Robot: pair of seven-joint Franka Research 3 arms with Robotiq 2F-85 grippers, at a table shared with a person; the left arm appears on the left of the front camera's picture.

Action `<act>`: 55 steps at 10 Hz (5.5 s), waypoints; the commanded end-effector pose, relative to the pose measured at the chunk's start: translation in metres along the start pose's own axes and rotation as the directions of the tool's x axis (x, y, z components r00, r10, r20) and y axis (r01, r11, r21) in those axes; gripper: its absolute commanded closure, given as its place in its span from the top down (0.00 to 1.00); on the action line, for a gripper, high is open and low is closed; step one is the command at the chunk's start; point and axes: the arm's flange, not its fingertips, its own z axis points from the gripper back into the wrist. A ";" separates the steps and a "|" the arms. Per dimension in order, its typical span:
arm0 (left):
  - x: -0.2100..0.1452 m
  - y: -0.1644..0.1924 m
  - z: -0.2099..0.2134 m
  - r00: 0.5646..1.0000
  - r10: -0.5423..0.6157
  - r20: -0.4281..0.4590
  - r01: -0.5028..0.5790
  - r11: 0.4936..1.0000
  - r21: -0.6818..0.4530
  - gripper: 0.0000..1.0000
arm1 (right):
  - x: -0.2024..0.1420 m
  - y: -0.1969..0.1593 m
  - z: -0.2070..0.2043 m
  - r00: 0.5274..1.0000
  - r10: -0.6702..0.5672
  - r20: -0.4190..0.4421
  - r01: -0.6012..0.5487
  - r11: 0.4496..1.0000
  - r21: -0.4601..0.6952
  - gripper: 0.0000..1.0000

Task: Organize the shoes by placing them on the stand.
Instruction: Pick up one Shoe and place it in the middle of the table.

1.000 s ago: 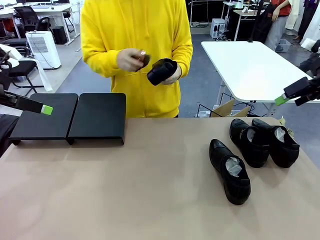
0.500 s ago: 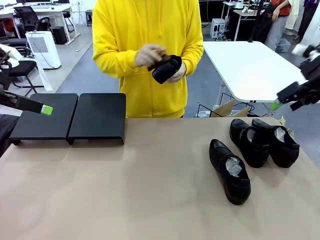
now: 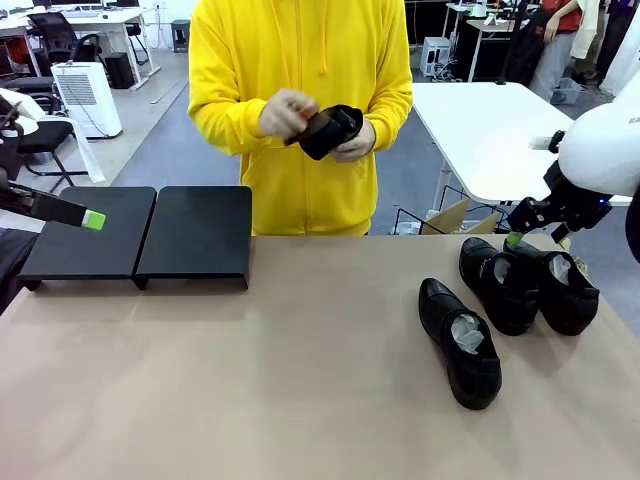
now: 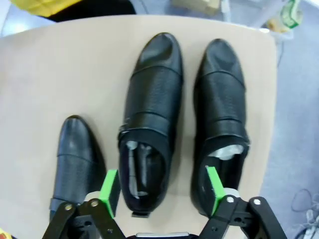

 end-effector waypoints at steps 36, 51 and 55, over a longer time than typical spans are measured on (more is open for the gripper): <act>-0.001 0.003 0.000 1.000 -0.007 0.008 0.007 1.000 -0.017 1.00 | 0.018 0.007 0.047 0.995 -0.098 0.005 0.097 0.994 0.045 0.00; -0.001 0.003 0.000 1.000 -0.007 0.008 0.007 1.000 -0.017 1.00 | -0.079 0.248 0.076 0.982 -0.045 -0.181 0.073 0.985 0.153 0.00; -0.001 0.003 0.000 1.000 -0.007 0.008 0.007 1.000 -0.017 1.00 | -0.117 0.344 0.028 0.971 -0.048 -0.233 0.079 0.989 0.122 0.00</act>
